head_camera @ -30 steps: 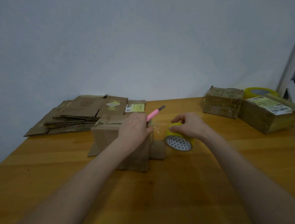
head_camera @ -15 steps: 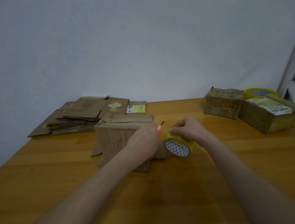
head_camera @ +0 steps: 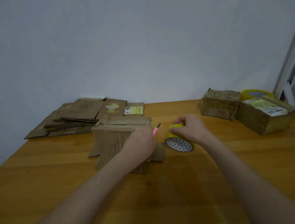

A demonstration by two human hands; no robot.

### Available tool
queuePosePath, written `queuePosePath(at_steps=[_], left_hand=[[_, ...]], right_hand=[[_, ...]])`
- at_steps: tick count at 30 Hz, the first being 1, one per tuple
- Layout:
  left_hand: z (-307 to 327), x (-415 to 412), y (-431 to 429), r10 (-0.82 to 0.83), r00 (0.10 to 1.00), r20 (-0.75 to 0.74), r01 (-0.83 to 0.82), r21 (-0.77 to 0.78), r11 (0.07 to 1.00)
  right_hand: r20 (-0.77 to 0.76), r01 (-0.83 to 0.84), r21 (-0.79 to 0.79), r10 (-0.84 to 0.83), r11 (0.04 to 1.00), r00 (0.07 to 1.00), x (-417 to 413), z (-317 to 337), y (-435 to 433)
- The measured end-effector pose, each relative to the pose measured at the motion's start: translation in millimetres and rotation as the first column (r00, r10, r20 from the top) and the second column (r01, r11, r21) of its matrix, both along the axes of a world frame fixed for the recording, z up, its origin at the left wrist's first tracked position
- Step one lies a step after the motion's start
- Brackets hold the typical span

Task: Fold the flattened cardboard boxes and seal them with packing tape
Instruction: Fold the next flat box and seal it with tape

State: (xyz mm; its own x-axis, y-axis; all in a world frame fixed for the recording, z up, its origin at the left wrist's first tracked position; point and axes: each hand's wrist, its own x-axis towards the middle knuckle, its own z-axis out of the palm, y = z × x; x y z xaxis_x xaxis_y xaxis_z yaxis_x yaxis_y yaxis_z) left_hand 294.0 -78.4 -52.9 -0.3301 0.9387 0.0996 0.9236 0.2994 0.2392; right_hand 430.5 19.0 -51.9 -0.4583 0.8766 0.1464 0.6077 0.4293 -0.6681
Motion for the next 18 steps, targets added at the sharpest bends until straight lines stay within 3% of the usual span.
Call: queuePosePath(at_steps=[10,18], left_hand=[[-4,-10,0,-0.055,0.998,-0.017,0.056,0.076,0.995],[-3,-13,2,-0.032,0.999,-0.003,0.032,0.042,0.999]], right_hand=[[0.108,-0.176,-0.033,0.178,0.984,0.978,6,-14,2],[-0.113,-0.202,-0.214,0.181,0.956,0.977,7,-13,5]])
